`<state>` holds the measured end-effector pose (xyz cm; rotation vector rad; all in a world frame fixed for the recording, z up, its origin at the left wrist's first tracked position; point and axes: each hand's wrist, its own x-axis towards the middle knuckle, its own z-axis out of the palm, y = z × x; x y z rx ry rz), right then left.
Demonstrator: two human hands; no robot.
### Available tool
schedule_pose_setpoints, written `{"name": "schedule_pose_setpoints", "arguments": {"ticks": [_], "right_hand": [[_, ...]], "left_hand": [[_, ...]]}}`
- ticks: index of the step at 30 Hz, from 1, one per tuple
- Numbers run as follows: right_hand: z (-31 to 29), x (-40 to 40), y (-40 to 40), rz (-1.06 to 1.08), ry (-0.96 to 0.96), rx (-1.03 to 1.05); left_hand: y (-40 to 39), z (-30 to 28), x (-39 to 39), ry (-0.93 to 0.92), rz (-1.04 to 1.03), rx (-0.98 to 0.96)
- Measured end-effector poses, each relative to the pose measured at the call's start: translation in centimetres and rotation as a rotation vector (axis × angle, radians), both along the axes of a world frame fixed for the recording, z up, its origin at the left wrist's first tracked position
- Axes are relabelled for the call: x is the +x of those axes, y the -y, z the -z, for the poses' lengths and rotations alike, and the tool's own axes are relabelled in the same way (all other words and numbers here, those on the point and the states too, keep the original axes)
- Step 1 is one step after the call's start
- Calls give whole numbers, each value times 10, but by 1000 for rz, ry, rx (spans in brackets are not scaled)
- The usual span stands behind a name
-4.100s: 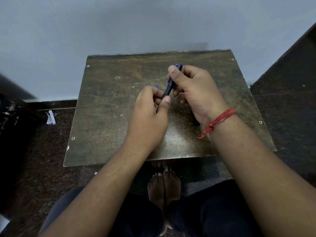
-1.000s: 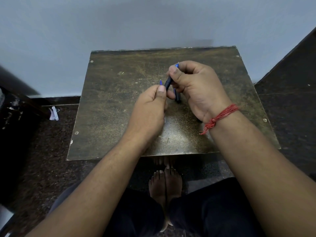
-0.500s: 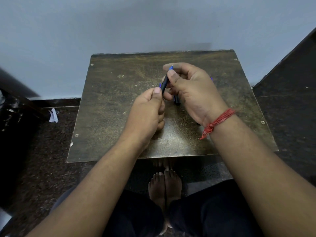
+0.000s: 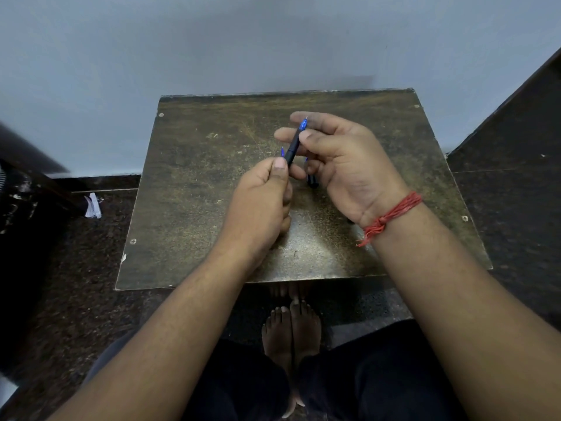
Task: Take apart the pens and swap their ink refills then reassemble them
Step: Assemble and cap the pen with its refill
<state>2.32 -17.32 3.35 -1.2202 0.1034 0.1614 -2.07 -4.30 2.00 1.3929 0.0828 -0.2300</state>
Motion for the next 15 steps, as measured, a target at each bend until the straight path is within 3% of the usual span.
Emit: {"name": "schedule_pose_setpoints", "arguments": {"ticks": [7,15], "right_hand": [[7,1,-2,116,50,-302],[-1,-1,0,40,-17,-63]], "left_hand": [[0,0,0,-2,5,3],[-1,2,1,-2,3,-13]]}}
